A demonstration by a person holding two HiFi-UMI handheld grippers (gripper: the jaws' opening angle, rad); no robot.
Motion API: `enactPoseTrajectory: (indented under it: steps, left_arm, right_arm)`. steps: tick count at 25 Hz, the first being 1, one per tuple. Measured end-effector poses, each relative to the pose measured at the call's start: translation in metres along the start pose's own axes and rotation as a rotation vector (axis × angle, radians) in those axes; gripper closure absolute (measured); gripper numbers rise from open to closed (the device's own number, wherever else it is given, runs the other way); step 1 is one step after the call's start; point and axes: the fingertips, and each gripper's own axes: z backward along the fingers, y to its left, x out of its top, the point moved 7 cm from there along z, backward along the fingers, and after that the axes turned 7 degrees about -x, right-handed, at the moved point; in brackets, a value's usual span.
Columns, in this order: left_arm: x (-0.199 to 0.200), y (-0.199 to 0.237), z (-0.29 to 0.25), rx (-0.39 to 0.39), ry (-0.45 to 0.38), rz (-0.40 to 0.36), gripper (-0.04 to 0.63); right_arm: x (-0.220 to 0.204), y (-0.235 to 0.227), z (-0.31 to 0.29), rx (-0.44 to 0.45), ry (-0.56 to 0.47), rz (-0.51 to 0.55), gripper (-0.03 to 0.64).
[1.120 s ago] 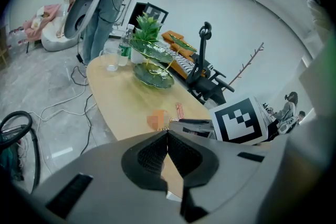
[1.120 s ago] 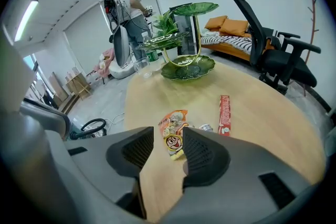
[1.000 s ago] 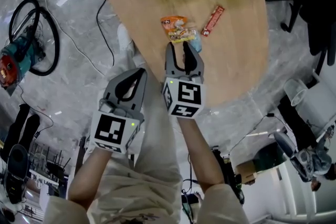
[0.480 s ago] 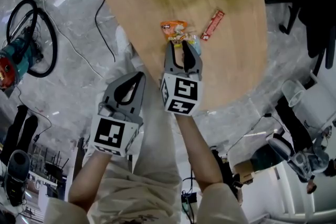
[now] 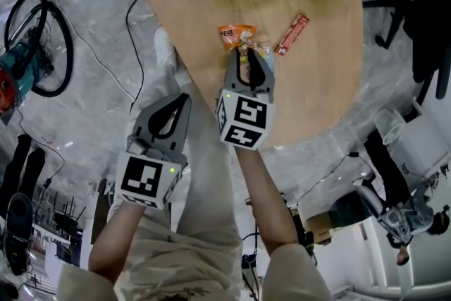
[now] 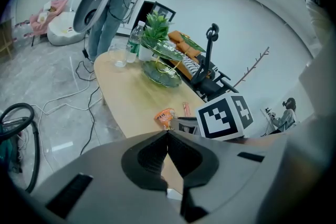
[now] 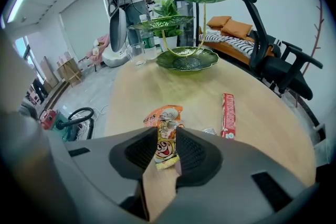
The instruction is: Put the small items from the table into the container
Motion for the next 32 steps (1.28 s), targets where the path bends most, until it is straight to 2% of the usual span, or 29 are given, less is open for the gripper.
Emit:
enactPoseTrajectory:
  steps: [5, 6, 15, 23, 28, 32]
  left_arm:
    - [0.001, 0.003, -0.001, 0.002, 0.005, -0.004, 0.589]
    - [0.003, 0.003, -0.001, 0.002, -0.003, -0.002, 0.589]
    - [0.015, -0.002, 0.002, -0.004, 0.0, -0.02, 0.589]
    - [0.029, -0.011, 0.005, -0.006, -0.03, -0.027, 0.589]
    - [0.032, -0.014, 0.008, -0.012, -0.02, -0.062, 0.589]
    - [0.036, -0.018, 0.009, -0.006, -0.042, -0.039, 0.589]
  right_arm:
    - [0.0, 0.003, -0.004, -0.006, 0.007, 0.001, 0.549]
    - [0.001, 0.003, -0.003, -0.008, 0.002, 0.0, 0.612]
    - [0.016, 0.005, 0.007, 0.014, -0.025, 0.014, 0.612]
    - [0.024, 0.0, 0.021, 0.016, -0.037, 0.011, 0.612]
    - [0.023, -0.001, 0.029, 0.034, -0.029, 0.003, 0.612]
    - [0.026, 0.0, 0.036, 0.058, -0.045, 0.004, 0.612]
